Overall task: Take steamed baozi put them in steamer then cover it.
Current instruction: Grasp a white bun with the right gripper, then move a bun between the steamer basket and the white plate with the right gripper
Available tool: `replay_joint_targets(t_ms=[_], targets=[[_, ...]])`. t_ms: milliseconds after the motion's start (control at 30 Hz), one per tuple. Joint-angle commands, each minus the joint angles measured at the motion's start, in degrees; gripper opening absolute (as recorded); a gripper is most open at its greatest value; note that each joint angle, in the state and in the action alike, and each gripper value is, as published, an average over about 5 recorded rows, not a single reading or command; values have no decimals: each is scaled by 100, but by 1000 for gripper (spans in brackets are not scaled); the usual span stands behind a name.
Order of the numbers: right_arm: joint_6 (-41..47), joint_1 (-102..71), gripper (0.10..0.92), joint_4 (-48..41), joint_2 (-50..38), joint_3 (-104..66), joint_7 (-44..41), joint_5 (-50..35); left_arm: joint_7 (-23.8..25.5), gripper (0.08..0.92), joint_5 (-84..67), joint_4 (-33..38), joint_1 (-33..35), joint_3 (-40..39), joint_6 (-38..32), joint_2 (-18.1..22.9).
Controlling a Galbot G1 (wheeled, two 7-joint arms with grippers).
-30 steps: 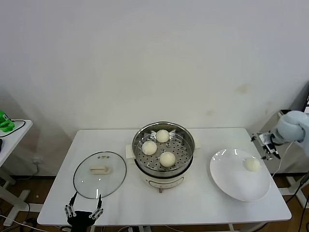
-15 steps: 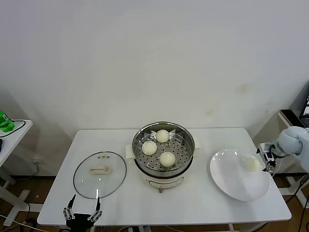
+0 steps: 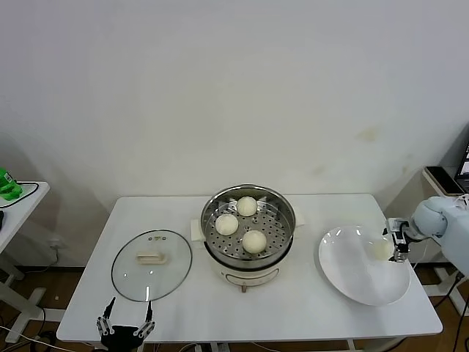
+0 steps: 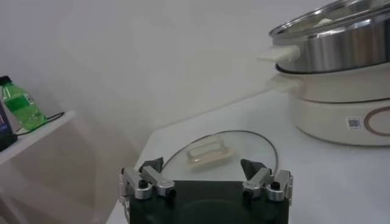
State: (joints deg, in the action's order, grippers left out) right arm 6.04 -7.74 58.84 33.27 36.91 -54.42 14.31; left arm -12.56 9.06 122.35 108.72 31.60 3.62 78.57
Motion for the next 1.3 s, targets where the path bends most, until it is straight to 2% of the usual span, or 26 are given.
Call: replay_joint_targets(t_ms=[33, 533, 967, 1300], targets=[[-16, -138, 809, -314, 230, -216, 8, 205, -5, 823, 4, -26, 6, -3, -7, 20], [46, -224, 678, -234, 219, -252, -68, 262, -14, 823, 11, 29, 28, -9, -7, 43], [101, -240, 482, 83, 51, -374, -17, 52, -11, 823, 29, 117, 76, -41, -28, 75], [400, 1194, 482, 1132, -723, 818, -40, -672, -9, 823, 40, 167, 99, -60, -23, 22]])
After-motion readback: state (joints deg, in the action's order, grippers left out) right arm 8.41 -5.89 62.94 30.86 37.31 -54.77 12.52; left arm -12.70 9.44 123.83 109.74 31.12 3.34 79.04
